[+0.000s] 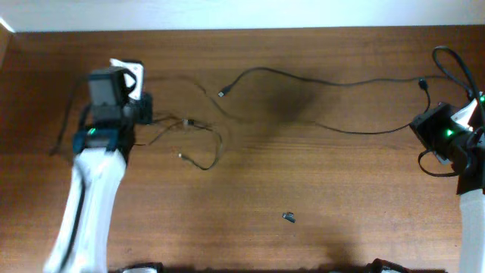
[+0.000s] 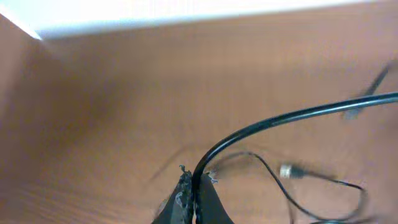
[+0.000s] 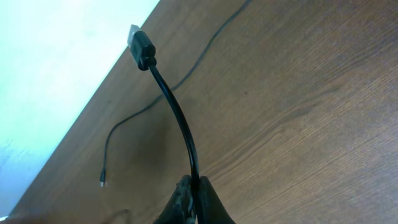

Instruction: Untangle cables

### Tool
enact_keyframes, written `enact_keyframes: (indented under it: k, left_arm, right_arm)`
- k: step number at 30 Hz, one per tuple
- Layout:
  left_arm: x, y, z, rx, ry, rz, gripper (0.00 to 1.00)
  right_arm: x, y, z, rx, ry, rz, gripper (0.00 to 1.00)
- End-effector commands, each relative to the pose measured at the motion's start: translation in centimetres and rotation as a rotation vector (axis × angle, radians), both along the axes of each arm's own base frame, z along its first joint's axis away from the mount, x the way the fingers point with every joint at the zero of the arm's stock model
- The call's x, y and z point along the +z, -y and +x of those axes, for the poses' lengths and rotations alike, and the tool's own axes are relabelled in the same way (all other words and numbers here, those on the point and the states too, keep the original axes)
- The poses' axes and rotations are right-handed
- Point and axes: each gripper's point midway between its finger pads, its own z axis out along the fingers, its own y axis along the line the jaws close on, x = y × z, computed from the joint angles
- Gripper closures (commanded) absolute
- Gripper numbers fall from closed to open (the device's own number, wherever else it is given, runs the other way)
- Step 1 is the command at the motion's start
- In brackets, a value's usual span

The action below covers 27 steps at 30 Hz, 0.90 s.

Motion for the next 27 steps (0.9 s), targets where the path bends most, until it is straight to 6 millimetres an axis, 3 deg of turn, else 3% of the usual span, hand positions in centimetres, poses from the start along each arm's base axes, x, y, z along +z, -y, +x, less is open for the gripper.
enact_keyframes:
  k: [1, 4, 6, 11, 13, 18, 23, 27]
  left_arm:
    - [7.2, -0.1, -2.6, 0.038, 0.200, -0.016, 1.00]
    - [12.2, -2.1, -6.1, 0.151, 0.338, 0.057, 1.00]
    - [13.5, -2.7, -7.5, 0.173, 0.363, 0.104, 1.00]
    - [12.0, -2.7, -7.4, 0.169, 0.305, 0.104, 1.00]
    - [9.8, -1.9, -7.1, 0.122, 0.223, 0.080, 1.00]
    - [5.7, 2.2, -5.3, -0.068, 0.091, -0.033, 1.00]
    - [1.7, 9.0, -3.6, -0.274, -0.029, -0.065, 1.00]
    - [-2.9, 15.4, -2.4, -0.428, -0.142, -0.056, 1.00]
  right_arm:
    - [0.5, 0.4, 0.3, -0.007, 0.007, -0.013, 0.96]
    - [-0.1, 0.4, 0.4, -0.007, -0.012, -0.005, 0.96]
    - [-0.2, 0.5, 0.5, -0.007, -0.015, -0.005, 0.96]
    - [-0.3, 2.1, 0.3, -0.072, -0.028, -0.073, 0.96]
    - [-0.3, 3.2, 0.1, -0.107, -0.028, -0.082, 0.96]
    - [-0.2, 7.8, -1.6, -0.243, -0.032, -0.089, 0.96]
    - [-0.1, 11.0, -3.2, -0.342, -0.033, -0.096, 0.96]
    - [0.6, 14.2, -4.2, -0.439, 0.002, -0.118, 0.96]
